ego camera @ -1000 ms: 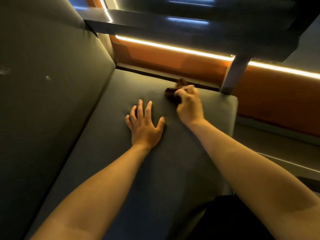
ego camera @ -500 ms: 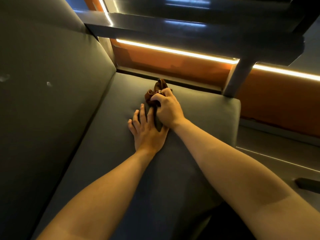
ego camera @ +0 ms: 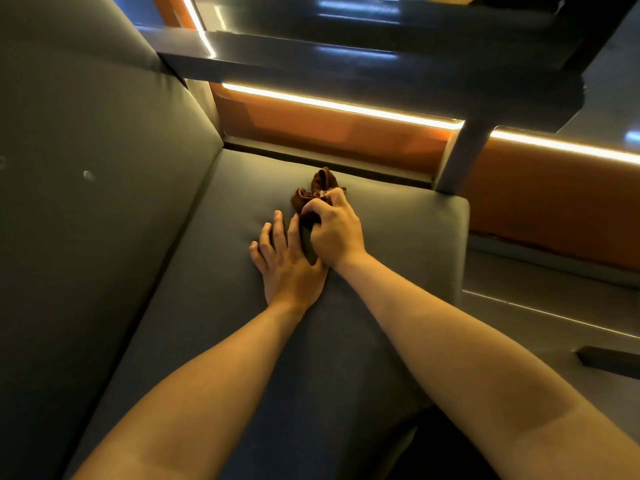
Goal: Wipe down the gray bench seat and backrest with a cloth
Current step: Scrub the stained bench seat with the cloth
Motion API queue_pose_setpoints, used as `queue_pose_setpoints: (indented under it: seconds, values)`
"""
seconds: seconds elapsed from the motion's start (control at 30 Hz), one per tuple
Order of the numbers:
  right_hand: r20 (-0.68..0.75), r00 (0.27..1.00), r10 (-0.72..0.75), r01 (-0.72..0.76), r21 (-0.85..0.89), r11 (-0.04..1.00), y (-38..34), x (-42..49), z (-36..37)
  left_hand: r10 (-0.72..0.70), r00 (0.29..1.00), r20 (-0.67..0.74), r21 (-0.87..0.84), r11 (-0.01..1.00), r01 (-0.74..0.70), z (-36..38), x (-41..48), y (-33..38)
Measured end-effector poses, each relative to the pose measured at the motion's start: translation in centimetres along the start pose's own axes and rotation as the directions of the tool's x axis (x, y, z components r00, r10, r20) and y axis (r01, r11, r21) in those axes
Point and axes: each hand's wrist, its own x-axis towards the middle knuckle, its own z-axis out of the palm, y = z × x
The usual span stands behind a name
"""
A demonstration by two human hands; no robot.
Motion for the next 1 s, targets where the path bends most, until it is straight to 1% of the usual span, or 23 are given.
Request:
queue_pose_setpoints:
  seconds: [0.1,0.13,0.17,0.23,0.3,0.37,0.4,0.5,0.57,0.6,0.67,0.77,0.83,0.9,0.93,1.0]
  values:
    - [0.058,0.990,-0.125,0.129,-0.075,0.989,1.2,-0.5,-1.2,-0.012,1.000,-0.001,-0.009,1.000,0.012,-0.1,0.0,0.0]
    - [0.068,0.988,-0.140,0.147,-0.107,0.983,2.0,-0.3,-1.7,-0.014,1.000,0.004,-0.008,1.000,0.014,-0.1,0.0,0.0]
    - [0.052,0.991,-0.125,0.131,-0.131,0.983,3.0,0.0,-2.3,-0.013,1.000,0.007,-0.002,1.000,0.013,-0.1,0.1,0.0]
    - [-0.041,0.999,-0.004,-0.001,-0.140,0.990,4.6,0.7,-3.4,-0.012,1.000,0.020,0.000,1.000,0.012,-0.1,0.2,0.0]
    - [-0.132,0.981,0.145,-0.162,-0.125,0.979,5.1,1.3,-3.8,-0.010,1.000,0.022,-0.003,1.000,0.010,0.0,0.2,0.0]
    - [-0.151,0.964,0.217,-0.237,-0.127,0.963,4.2,1.4,-3.1,-0.009,1.000,0.018,-0.012,1.000,0.009,0.1,0.2,-0.1]
    - [-0.134,0.968,0.212,-0.229,-0.120,0.966,3.4,1.1,-2.5,-0.006,1.000,0.015,-0.019,1.000,0.006,0.1,0.2,-0.2]
    - [-0.030,0.996,0.089,-0.091,-0.088,0.992,0.9,-0.4,-0.5,0.016,1.000,0.001,-0.057,0.998,-0.016,-0.1,0.0,-0.3]
    - [0.034,0.998,0.043,-0.042,-0.032,0.999,-0.1,-1.4,0.2,0.023,1.000,0.021,-0.102,0.995,-0.021,-0.4,0.0,-0.3]
    - [0.067,0.996,0.055,-0.057,0.023,0.998,-0.4,-1.9,0.3,0.019,0.999,0.044,-0.133,0.991,-0.013,-0.8,0.0,-0.3]
    - [0.141,0.982,0.122,-0.144,0.158,0.977,-0.7,-2.5,0.0,0.010,0.995,0.099,-0.220,0.975,0.012,-1.7,0.1,-0.3]
    - [0.228,0.952,0.205,-0.277,0.355,0.893,-1.7,-4.0,-0.6,0.028,0.983,0.181,-0.349,0.936,0.038,-3.5,-0.4,-0.3]
    - [0.264,0.930,0.257,-0.361,0.524,0.771,-3.1,-5.7,-0.9,0.040,0.981,0.190,-0.430,0.902,0.046,-4.3,-1.9,-0.2]
    - [0.300,0.905,0.302,-0.425,0.662,0.617,-4.3,-7.5,-0.9,0.057,0.982,0.180,-0.548,0.835,0.052,-4.4,-3.9,-0.7]
    - [0.322,0.893,0.313,-0.447,0.703,0.553,-4.7,-8.4,-0.8,0.075,0.982,0.173,-0.616,0.786,0.048,-4.4,-4.9,-1.1]
    - [0.371,0.870,0.323,-0.490,0.721,0.491,-5.6,-9.7,-0.5,0.089,0.984,0.152,-0.707,0.706,0.045,-4.6,-6.4,-2.1]
